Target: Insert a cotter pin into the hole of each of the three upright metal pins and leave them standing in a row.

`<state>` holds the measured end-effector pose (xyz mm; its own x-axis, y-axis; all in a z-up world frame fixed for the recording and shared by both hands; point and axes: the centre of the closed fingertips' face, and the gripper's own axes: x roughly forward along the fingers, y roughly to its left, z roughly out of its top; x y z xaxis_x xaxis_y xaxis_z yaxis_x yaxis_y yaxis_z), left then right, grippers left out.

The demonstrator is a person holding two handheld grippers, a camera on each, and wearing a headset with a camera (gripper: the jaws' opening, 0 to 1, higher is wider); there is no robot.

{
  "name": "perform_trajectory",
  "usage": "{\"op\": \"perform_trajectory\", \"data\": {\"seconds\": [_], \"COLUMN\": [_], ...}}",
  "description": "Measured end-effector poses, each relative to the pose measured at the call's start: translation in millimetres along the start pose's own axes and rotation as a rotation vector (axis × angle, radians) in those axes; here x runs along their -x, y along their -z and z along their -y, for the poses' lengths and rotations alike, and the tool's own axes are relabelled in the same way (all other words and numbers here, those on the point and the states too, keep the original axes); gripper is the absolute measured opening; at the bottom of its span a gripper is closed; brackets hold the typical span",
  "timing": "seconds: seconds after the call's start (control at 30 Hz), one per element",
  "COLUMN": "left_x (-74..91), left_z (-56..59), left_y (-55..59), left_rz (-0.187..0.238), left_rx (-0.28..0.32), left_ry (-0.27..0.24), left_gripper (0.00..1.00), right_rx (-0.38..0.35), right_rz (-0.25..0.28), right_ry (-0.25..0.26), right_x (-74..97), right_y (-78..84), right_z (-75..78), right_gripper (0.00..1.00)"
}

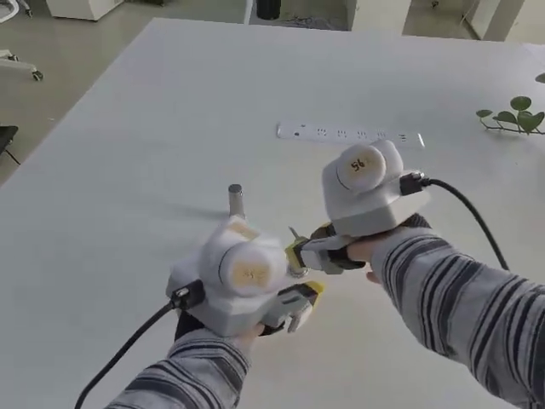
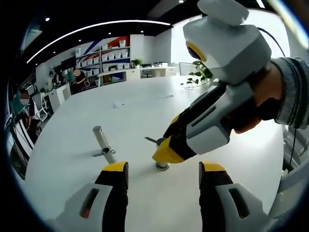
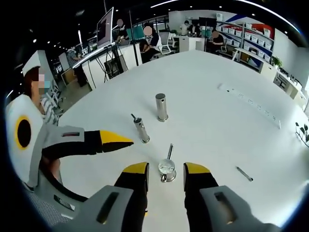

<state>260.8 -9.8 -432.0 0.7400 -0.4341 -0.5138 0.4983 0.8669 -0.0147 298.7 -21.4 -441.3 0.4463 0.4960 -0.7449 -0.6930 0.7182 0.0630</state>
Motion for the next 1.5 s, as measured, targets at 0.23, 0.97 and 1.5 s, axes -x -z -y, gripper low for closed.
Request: {"op": "perform_trajectory", "data": {"seconds": [0.23,0.97,1.5], "left_x": [9.8,33.5,38.4], "left_z": [-7.4,-16.0,-25.8], "left_y": [4.4,-1.6,-0.6], "left_rz": [-0.005,0.033,0.044], "left_rx": [0.012,0.039,0.044], "left_ry": [-0.017,-0.01,-0.021], "left_gripper": [0.56,0.55,0.56], "right_rx": [-0.08,-0.045,0.26], "right_rz": [-0.014,-0.074,-0.109], "right_ry": [0.045,0.019,-0.196], "right_x": [-2.9,-9.0,-5.3], "right_y": [-2.3,3.3,2.3], "right_z": [4.9,7.5,5.7], "right_gripper": [0.21,0.08,0.08]}}
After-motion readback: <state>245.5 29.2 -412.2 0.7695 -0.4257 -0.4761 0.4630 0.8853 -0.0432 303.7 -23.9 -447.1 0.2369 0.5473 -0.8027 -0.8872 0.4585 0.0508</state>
